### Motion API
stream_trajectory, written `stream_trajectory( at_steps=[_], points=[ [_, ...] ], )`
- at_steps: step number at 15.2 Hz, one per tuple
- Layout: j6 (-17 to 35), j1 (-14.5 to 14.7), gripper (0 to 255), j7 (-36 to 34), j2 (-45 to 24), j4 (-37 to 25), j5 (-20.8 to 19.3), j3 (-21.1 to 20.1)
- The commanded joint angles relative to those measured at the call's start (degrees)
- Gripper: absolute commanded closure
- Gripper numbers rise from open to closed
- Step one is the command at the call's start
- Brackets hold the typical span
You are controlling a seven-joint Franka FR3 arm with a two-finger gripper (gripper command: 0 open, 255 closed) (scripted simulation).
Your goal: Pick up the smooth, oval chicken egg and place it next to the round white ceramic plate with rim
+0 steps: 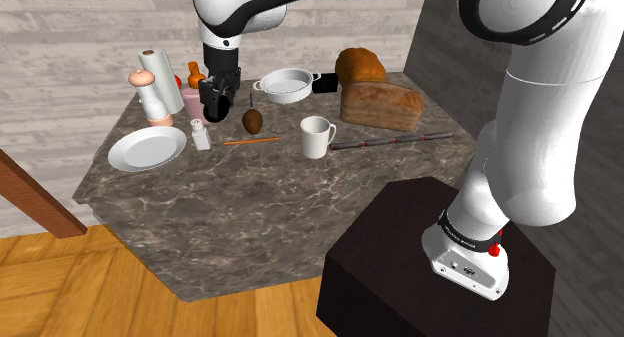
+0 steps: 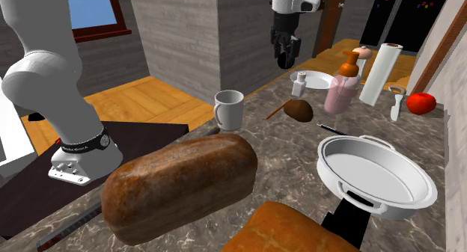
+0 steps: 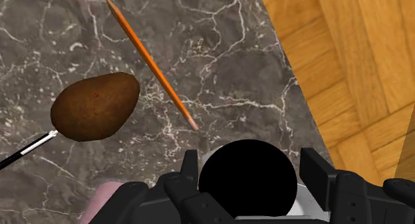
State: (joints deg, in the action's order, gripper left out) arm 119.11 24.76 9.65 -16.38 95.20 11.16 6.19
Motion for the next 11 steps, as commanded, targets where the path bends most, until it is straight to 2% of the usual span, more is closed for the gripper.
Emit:
stream_trajectory(
  at_steps=[1,7,11],
  points=[
    [-0.9,1.4,255,-2.6,-2.6,-3.9,-0.4,-0.7],
    [-4.5,5.2,255,-9.2,-11.5,-17.1,-1.6,-2.3],
    [-8.9,7.6,255,-13.6,-19.7,-30.2,-2.5,-3.1]
  ],
)
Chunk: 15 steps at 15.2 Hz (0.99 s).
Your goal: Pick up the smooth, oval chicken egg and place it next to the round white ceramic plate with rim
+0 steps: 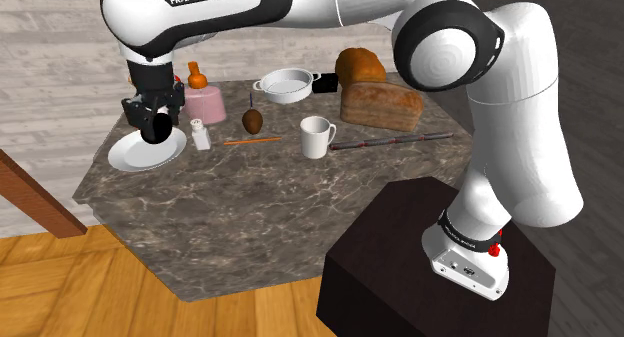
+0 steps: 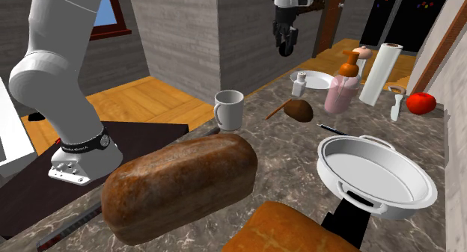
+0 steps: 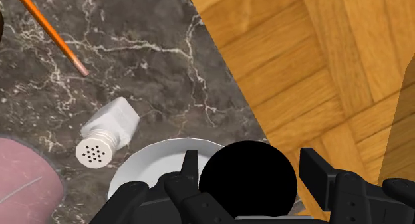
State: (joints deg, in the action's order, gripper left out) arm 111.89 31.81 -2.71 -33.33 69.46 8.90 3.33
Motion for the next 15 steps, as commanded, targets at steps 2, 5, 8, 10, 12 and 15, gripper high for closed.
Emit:
stream_trajectory(
  at_steps=[2,5,8,10,12,15],
  points=[
    [-0.1,0.6,255,-1.0,-2.7,-2.9,-0.1,-0.2],
    [2.1,0.7,255,-0.7,-2.8,-0.8,0.0,-0.2],
    [4.2,0.7,255,-0.5,-3.1,1.1,0.1,-0.3],
    [5.6,0.7,255,-0.3,-3.3,2.2,0.2,-0.3],
    [6.9,0.7,255,-0.1,-3.7,3.2,0.3,-0.3],
    [8.9,0.8,255,0.2,-4.2,4.6,0.4,-0.4]
  ],
)
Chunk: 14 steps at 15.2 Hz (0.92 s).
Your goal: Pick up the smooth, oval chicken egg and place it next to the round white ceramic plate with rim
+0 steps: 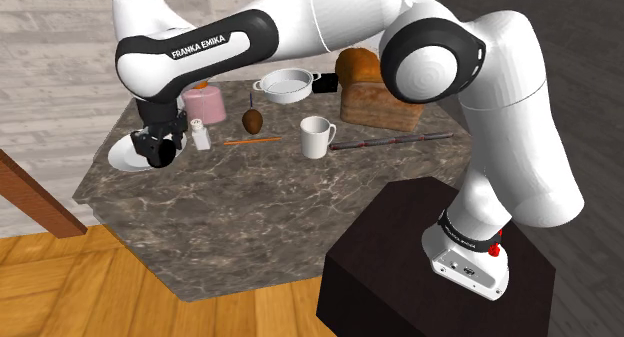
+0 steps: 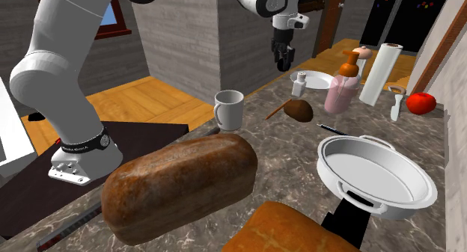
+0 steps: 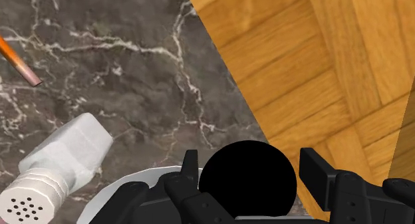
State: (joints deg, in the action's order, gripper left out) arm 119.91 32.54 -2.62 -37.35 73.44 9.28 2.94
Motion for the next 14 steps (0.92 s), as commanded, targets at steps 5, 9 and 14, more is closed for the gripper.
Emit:
stream_trajectory(
  at_steps=[5,9,14],
  points=[
    [3.9,0.0,255,0.5,-1.4,2.5,0.3,-0.2],
    [5.4,0.0,255,0.7,-2.1,3.3,0.4,-0.2],
    [5.4,0.0,255,0.7,-2.1,3.3,0.4,-0.2]
  ],
)
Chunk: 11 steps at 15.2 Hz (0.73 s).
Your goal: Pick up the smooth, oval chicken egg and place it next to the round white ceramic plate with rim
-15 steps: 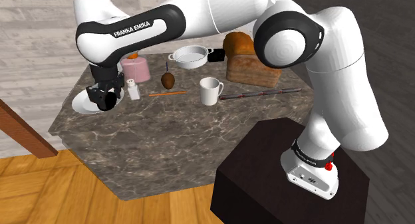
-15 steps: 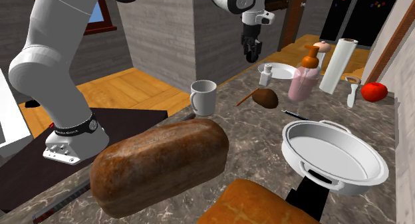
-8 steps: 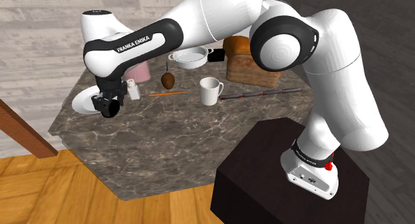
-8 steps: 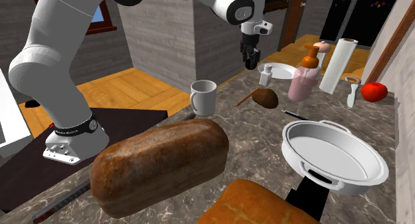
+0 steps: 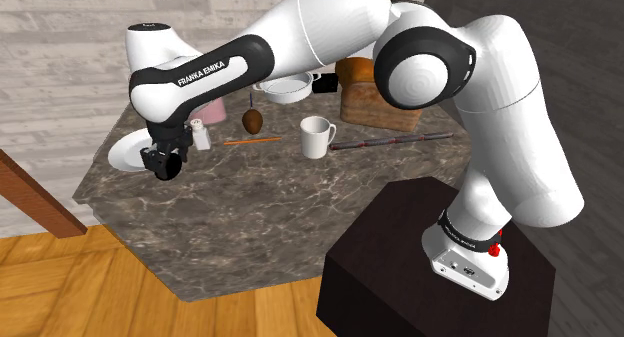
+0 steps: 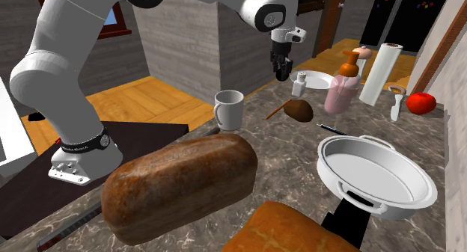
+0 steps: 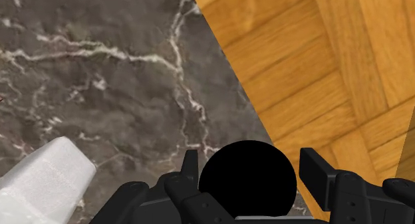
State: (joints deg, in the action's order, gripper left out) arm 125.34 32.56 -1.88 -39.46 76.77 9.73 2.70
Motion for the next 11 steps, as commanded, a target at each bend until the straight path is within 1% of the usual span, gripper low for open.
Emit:
stream_trajectory(
  at_steps=[1,2,7,11],
  points=[
    [0.0,0.0,255,0.0,0.0,0.0,0.0,0.0],
    [0.0,0.0,0,0.0,0.0,0.0,0.0,0.0],
    [0.0,0.0,0,0.0,0.0,0.0,0.0,0.0],
    [-4.5,-0.3,0,-0.2,4.2,-0.4,-0.3,0.3]
  ],
)
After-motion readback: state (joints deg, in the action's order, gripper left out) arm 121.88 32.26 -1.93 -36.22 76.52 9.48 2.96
